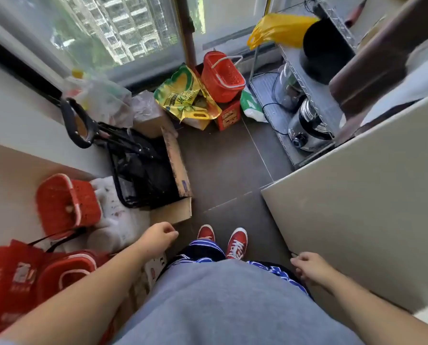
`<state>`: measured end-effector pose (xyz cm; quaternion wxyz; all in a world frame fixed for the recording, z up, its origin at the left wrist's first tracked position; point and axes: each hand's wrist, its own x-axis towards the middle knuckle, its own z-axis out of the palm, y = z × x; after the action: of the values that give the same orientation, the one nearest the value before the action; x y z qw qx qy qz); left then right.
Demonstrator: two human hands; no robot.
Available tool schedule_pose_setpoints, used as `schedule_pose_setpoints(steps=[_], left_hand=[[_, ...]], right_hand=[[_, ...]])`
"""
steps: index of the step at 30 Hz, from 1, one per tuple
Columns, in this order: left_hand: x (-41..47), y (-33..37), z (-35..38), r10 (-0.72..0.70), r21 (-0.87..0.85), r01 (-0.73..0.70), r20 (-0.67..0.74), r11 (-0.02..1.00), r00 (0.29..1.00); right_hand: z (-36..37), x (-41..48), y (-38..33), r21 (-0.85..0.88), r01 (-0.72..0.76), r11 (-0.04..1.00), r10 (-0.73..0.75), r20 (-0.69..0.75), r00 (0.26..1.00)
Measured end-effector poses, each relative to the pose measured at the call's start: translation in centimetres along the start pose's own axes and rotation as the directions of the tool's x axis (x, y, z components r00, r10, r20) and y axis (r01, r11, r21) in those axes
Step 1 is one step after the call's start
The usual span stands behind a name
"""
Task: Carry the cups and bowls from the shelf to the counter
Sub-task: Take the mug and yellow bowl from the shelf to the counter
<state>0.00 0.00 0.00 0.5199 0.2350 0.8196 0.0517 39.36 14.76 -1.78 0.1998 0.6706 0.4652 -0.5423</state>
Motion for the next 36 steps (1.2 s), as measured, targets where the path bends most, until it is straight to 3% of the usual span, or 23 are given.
schedule_pose_setpoints(steps=[11, 17, 24, 29, 31, 36], left_hand=[[4.4, -2.0, -6.1, -0.213, -0.133, 0.210, -0.011, 0.969, 0.977], [11.0, 2.0, -12.8, -0.184, -0.024, 0.183, -0.007, 0.983, 0.983], [18.0, 14.7, -22.0, -0.036, 0.106, 0.031, 0.045, 0.994, 0.998], [21.9, 25.6, -26.3, 0.093, -0.026, -0.093, 0.006, 0.995, 0.996], [22.8, 30.5, -27.6, 0.152, -0.115, -0.153, -0.021, 0.981, 0.988], [22.6, 43.8, -30.6, 0.352, -0.248, -0.375, -0.132, 0.893, 0.927]], right_hand=[[-4.6, 5.3, -24.2, -0.011, 0.238, 0.971, -0.238, -0.017, 0.971], [-7.7, 8.3, -33.3, -0.014, 0.236, 0.972, -0.236, -0.034, 0.971], [-13.9, 10.5, -34.6, 0.040, 0.064, 0.997, -0.059, -0.118, 0.991], [-17.6, 11.4, -36.1, 0.072, -0.008, 0.997, 0.016, -0.116, 0.993], [-19.0, 12.1, -38.8, 0.081, 0.029, 0.996, -0.020, -0.108, 0.994], [-24.4, 12.4, -49.9, 0.109, 0.354, 0.929, -0.341, -0.122, 0.932]])
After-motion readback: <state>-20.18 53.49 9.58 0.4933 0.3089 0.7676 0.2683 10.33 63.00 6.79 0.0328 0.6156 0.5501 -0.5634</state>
